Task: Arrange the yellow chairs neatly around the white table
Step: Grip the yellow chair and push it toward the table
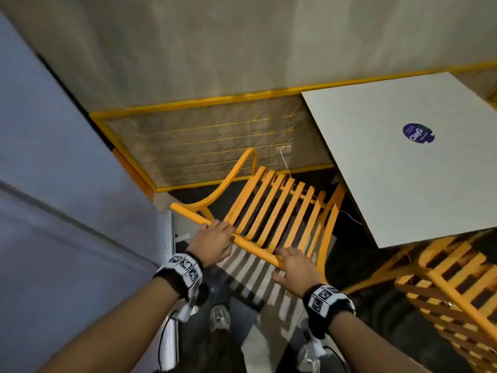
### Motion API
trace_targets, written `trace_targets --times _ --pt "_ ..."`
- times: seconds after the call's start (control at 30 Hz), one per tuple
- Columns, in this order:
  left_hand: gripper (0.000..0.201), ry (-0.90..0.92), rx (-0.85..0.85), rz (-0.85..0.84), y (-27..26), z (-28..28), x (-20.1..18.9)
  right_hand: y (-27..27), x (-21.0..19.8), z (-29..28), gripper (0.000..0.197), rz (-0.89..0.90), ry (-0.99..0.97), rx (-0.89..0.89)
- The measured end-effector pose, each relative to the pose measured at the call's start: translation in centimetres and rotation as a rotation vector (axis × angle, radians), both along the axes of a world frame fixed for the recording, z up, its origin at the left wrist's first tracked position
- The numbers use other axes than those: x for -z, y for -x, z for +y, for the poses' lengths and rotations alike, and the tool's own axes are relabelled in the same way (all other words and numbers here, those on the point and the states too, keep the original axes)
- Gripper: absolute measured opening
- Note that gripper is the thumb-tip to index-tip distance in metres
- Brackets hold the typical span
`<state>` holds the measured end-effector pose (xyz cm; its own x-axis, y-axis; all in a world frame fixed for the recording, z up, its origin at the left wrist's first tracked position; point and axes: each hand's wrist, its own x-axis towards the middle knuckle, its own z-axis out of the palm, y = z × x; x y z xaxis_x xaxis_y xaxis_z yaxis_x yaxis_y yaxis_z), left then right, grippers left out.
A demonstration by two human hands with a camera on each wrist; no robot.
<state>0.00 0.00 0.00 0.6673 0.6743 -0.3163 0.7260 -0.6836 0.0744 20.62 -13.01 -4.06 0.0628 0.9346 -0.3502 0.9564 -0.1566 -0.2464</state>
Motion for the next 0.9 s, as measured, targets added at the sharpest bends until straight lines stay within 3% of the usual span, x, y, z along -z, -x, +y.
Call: trace_targets --times 0.17,0.33,0.47,0.57,0.9 --pt "0.061 0.045 0.195 0.146 -1.3 6.5 4.3 2.6 2.5 3.7 0.039 -0.052 0.074 0.154" --pt "0.032 0.105 0.359 0.269 0.0 9.4 7.9 3.6 3.9 5.6 0.043 -0.165 0.17 0.148" --pt "0.018 0.063 0.5 0.248 -0.1 10.1 8.2 3.4 3.9 5.4 0.066 -0.176 0.119 0.146" --pt "0.017 0.063 0.502 0.204 0.1 10.0 8.0 3.7 3.6 5.3 0.081 -0.188 0.118 0.177" --pt "0.011 0.047 0.658 0.165 0.8 13.9 7.4 8.2 3.5 6.2 0.078 -0.214 0.159 0.31"
